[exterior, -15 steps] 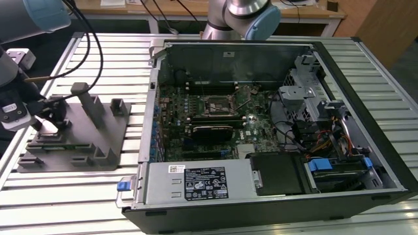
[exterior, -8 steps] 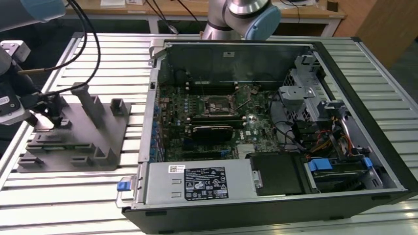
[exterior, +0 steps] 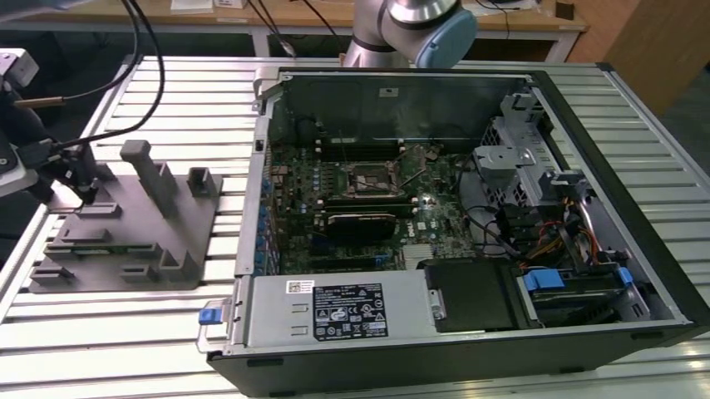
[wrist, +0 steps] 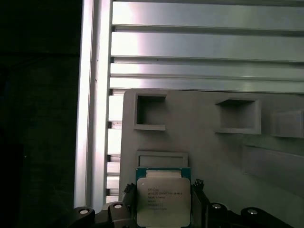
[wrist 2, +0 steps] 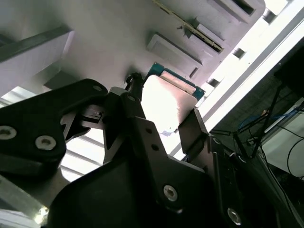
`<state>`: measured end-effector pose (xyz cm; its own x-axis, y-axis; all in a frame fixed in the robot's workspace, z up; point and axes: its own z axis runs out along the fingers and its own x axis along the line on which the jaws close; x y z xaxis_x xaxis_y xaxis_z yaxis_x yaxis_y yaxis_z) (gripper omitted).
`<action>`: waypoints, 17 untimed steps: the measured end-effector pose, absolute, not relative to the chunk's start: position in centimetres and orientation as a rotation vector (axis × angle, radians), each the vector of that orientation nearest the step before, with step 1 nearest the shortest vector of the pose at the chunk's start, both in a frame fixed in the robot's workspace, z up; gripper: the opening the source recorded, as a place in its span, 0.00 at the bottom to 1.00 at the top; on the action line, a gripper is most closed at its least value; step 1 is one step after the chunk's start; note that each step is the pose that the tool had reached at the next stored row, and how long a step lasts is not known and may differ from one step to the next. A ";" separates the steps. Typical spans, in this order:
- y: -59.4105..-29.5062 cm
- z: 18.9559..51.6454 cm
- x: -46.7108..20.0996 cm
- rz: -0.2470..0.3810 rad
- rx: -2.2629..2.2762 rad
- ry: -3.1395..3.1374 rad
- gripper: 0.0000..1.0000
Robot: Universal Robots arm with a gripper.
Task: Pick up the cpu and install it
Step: 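Pick up the cpu and move it towards the insertion slot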
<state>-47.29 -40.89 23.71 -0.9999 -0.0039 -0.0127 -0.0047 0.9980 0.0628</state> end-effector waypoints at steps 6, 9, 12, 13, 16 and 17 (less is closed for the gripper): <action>-40.9 25.4 -47.3 0.098 -0.007 3.127 0.55; -40.9 26.4 -47.3 0.098 -0.007 3.127 0.55; -40.9 27.4 -47.3 0.098 -0.007 3.127 0.55; -40.9 27.7 -47.3 0.098 -0.007 3.127 0.55; -40.9 28.4 -47.3 0.098 -0.007 3.127 0.55; -40.9 28.6 -47.3 0.098 -0.007 3.126 0.55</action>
<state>-47.29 -40.89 28.63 -0.9999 -0.0040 -0.0137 -0.0048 0.9980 0.0627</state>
